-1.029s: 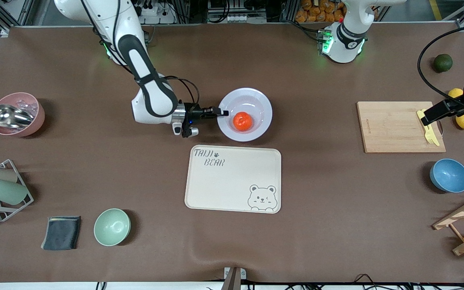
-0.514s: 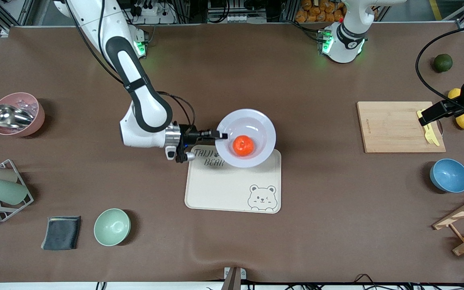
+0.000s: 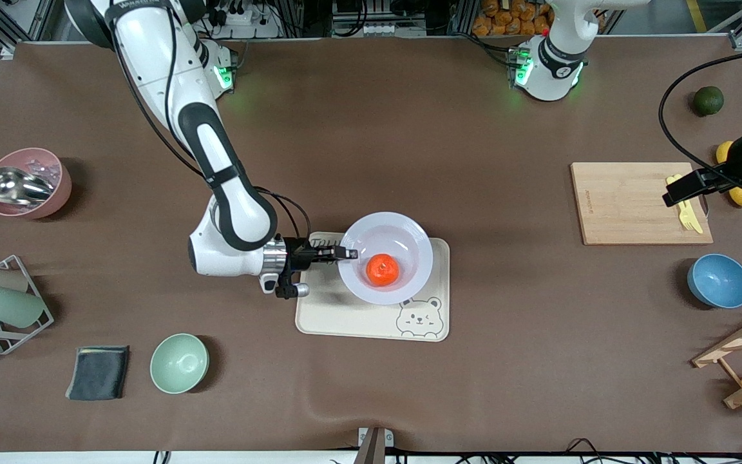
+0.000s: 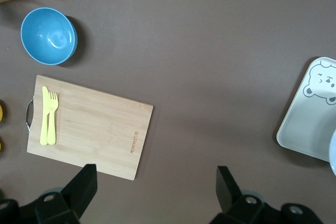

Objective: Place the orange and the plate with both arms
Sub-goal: 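Carry the plate with the right gripper onto the bear tray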

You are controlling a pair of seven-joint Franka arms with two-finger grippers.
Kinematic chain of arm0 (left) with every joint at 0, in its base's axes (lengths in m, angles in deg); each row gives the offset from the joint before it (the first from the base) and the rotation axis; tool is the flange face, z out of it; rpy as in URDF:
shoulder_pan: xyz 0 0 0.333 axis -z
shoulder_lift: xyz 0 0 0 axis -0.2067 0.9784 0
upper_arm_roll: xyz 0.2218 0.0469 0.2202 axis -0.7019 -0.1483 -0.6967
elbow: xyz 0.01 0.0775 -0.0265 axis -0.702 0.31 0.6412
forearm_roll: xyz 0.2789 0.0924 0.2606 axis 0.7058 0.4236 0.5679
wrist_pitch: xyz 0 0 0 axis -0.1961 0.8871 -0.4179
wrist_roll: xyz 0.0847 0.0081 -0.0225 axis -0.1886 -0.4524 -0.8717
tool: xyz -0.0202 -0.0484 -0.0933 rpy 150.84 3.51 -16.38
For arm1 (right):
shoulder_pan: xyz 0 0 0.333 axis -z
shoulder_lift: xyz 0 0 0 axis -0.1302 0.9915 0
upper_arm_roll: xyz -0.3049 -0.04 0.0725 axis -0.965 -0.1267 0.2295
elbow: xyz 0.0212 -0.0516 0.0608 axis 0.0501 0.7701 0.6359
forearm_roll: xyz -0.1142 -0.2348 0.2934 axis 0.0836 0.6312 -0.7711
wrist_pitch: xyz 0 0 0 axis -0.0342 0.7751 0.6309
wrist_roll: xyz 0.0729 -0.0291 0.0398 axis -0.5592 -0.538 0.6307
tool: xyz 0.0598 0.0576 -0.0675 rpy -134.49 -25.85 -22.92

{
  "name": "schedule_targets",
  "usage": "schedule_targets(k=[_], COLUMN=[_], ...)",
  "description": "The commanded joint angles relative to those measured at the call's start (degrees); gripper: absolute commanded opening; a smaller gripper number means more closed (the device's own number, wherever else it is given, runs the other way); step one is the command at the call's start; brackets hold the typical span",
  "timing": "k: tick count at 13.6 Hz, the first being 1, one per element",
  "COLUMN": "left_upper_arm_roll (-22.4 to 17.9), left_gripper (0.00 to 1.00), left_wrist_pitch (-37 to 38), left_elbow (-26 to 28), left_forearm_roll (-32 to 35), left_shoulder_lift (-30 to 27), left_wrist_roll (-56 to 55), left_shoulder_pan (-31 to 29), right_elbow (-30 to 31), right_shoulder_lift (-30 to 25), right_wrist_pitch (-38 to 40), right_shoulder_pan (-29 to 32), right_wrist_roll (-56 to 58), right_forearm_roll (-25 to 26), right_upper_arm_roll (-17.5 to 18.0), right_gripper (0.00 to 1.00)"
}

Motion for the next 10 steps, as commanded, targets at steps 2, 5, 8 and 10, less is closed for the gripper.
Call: schedule_targets(k=[2, 5, 8, 10], left_upper_arm_roll=[-0.2, -0.2, -0.2, -0.1], left_gripper=[1.00, 1.00, 1.00, 1.00], left_wrist_pitch=[0.1, 0.1, 0.1, 0.1], left_elbow=[-0.8, -0.7, -0.7, -0.7], left_forearm_roll=[-0.9, -0.9, -0.9, -0.9], left_shoulder_lift=[0.4, 0.4, 0.4, 0.4], left_wrist_roll=[1.1, 1.2, 1.2, 1.2], left_shoulder_pan=[0.1, 0.1, 0.1, 0.1], right_elbow=[-5.0, -6.3, -8.4, -9.4], right_shoulder_lift=[5.1, 7.4, 9.5, 10.2], right_wrist_pitch=[0.8, 0.4, 0.4, 0.4], right_shoulder_pan=[0.9, 1.0, 1.7, 1.9], right_wrist_roll=[-0.8, 1.5, 2.7, 3.3], right_forearm_roll=[2.4, 2.3, 2.3, 2.3], right_upper_arm_roll=[0.7, 0.7, 0.7, 0.7], right_gripper=[0.00, 0.00, 0.00, 0.00])
